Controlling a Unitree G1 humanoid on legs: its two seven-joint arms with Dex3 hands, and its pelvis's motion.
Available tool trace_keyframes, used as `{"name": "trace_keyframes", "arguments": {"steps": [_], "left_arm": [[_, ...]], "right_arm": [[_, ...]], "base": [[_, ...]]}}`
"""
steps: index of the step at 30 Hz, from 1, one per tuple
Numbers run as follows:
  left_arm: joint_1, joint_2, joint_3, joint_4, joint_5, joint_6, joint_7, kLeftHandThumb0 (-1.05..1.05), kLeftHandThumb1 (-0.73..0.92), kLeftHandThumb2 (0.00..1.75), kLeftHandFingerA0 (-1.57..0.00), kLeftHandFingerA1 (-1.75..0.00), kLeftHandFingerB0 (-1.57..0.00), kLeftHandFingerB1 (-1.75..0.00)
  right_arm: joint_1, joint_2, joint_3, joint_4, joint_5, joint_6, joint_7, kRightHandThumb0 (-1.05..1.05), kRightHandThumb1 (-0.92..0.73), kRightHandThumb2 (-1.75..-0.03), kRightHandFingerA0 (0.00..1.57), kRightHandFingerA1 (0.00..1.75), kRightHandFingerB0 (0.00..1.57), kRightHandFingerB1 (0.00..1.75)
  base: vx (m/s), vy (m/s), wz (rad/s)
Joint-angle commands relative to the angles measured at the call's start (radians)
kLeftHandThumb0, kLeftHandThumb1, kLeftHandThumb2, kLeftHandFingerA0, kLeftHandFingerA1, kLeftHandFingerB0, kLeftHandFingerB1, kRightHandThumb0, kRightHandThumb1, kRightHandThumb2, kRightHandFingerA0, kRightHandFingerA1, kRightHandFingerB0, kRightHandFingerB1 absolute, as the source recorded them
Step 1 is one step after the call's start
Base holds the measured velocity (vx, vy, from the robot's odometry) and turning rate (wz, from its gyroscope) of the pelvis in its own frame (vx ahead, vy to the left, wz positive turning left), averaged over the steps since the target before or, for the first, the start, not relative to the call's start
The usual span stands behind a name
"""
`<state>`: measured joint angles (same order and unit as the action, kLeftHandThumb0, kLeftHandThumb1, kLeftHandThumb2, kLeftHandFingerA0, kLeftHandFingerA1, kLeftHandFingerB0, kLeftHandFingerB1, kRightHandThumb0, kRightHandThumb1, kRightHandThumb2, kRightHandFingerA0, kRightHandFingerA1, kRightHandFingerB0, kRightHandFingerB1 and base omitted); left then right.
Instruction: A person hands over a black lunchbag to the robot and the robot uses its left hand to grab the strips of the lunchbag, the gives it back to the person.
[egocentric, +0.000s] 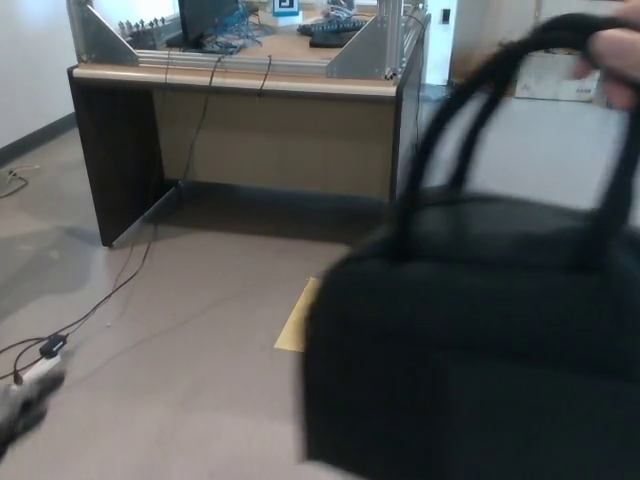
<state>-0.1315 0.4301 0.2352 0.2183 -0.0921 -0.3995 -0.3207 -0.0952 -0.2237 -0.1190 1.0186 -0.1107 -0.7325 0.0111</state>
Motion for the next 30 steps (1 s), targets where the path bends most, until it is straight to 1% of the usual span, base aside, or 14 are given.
{"name": "trace_keyframes", "arguments": {"steps": [1, 6, 8, 10, 11, 12, 13, 15, 16, 18, 20, 24, 26, 30], "left_arm": [[-0.176, 0.113, -0.029, -0.385, -0.011, 0.223, -0.036, -0.67, 0.43, 0.79, -0.06, -0.35, -0.06, -0.32], [-0.325, 0.133, -0.089, -0.573, 0.015, 0.377, -0.035, -0.70, 0.45, 0.80, -0.03, -0.36, -0.08, -0.29], [-0.369, 0.140, -0.110, -0.631, 0.025, 0.436, -0.037, -0.72, 0.46, 0.83, 0.00, -0.33, -0.13, -0.26], [-0.406, 0.136, -0.121, -0.668, 0.001, 0.481, -0.037, -0.69, 0.44, 0.83, 0.00, -0.29, -0.11, -0.25], [-0.420, 0.136, -0.123, -0.683, -0.015, 0.498, -0.039, -0.70, 0.45, 0.83, -0.03, -0.24, -0.10, -0.23], [-0.442, 0.137, -0.128, -0.703, -0.014, 0.518, -0.038, -0.81, 0.52, 0.82, -0.12, -0.17, -0.13, -0.13], [-0.471, 0.137, -0.132, -0.723, -0.020, 0.541, -0.035, -0.72, 0.46, 0.85, -0.03, -0.22, -0.08, -0.20], [-0.504, 0.135, -0.137, -0.747, -0.033, 0.576, -0.031, -0.72, 0.46, 0.85, -0.03, -0.22, -0.08, -0.20], [-0.555, 0.126, -0.143, -0.761, -0.051, 0.607, -0.021, -0.82, 0.52, 0.84, -0.11, -0.17, -0.13, -0.13], [-0.598, 0.122, -0.144, -0.776, -0.078, 0.649, -0.016, -0.69, 0.44, 0.85, -0.01, -0.22, -0.05, -0.22], [-0.634, 0.118, -0.147, -0.788, -0.095, 0.682, -0.013, -0.68, 0.43, 0.84, -0.01, -0.21, -0.05, -0.22], [-0.704, 0.116, -0.176, -0.813, -0.051, 0.724, -0.016, -0.82, 0.52, 0.82, -0.12, -0.18, -0.13, -0.13], [-0.736, 0.102, -0.214, -0.824, 0.004, 0.745, -0.008, -0.84, 0.53, 0.84, -0.12, -0.22, -0.13, -0.16], [-0.790, 0.055, -0.307, -0.822, 0.095, 0.776, 0.008, -0.79, 0.50, 0.78, -0.13, -0.21, -0.13, -0.15]], "right_arm": [[-0.028, -0.011, 0.003, 0.014, 0.017, -0.009, 0.019, -0.72, -0.74, -0.62, 0.45, 0.39, 0.28, 0.34], [-0.034, -0.003, 0.005, 0.014, 0.023, -0.003, 0.024, -0.73, -0.73, -0.62, 0.44, 0.39, 0.28, 0.34], [-0.031, 0.001, 0.000, 0.006, 0.036, 0.004, 0.036, -0.73, -0.72, -0.62, 0.45, 0.39, 0.28, 0.34], [-0.031, 0.000, 0.001, 0.003, 0.032, 0.007, 0.033, -0.73, -0.72, -0.62, 0.45, 0.39, 0.28, 0.34], [-0.032, -0.002, 0.003, 0.005, 0.027, 0.005, 0.029, -0.73, -0.72, -0.62, 0.45, 0.40, 0.28, 0.35], [-0.034, -0.005, 0.004, 0.008, 0.023, 0.003, 0.024, -0.74, -0.72, -0.62, 0.46, 0.40, 0.29, 0.35], [-0.037, -0.008, 0.004, 0.012, 0.022, 0.006, 0.025, -0.76, -0.72, -0.62, 0.45, 0.40, 0.29, 0.34], [-0.041, -0.011, 0.005, 0.016, 0.021, 0.011, 0.027, -0.76, -0.72, -0.62, 0.45, 0.40, 0.29, 0.34], [-0.042, -0.012, 0.005, 0.017, 0.024, 0.017, 0.037, -0.75, -0.72, -0.62, 0.44, 0.39, 0.29, 0.34], [-0.041, -0.010, 0.004, 0.013, 0.030, 0.021, 0.048, -0.74, -0.71, -0.62, 0.43, 0.39, 0.28, 0.34], [-0.040, -0.010, 0.006, 0.013, 0.028, 0.022, 0.050, -0.75, -0.71, -0.62, 0.43, 0.39, 0.28, 0.35], [-0.029, -0.005, 0.009, 0.011, 0.024, 0.019, 0.045, -0.73, -0.71, -0.62, 0.44, 0.40, 0.29, 0.35], [-0.025, -0.004, 0.010, 0.011, 0.020, 0.011, 0.035, -0.72, -0.70, -0.61, 0.45, 0.41, 0.31, 0.36], [-0.009, 0.003, 0.010, 0.007, 0.027, 0.004, 0.039, -0.72, -0.67, -0.62, 0.43, 0.41, 0.29, 0.36]], "base": [[0.00, 0.000, 0.00], [0.00, 0.000, 0.00], [0.00, 0.000, 0.00], [0.00, 0.000, 0.00], [0.00, 0.000, 0.00], [0.00, 0.000, 0.00], [0.00, 0.000, 0.00], [0.00, 0.000, 0.00], [0.00, 0.000, 0.00], [0.00, 0.000, 0.00], [0.00, 0.000, 0.00], [0.00, 0.000, 0.00], [0.00, 0.000, 0.00], [0.00, 0.000, 0.00]]}}
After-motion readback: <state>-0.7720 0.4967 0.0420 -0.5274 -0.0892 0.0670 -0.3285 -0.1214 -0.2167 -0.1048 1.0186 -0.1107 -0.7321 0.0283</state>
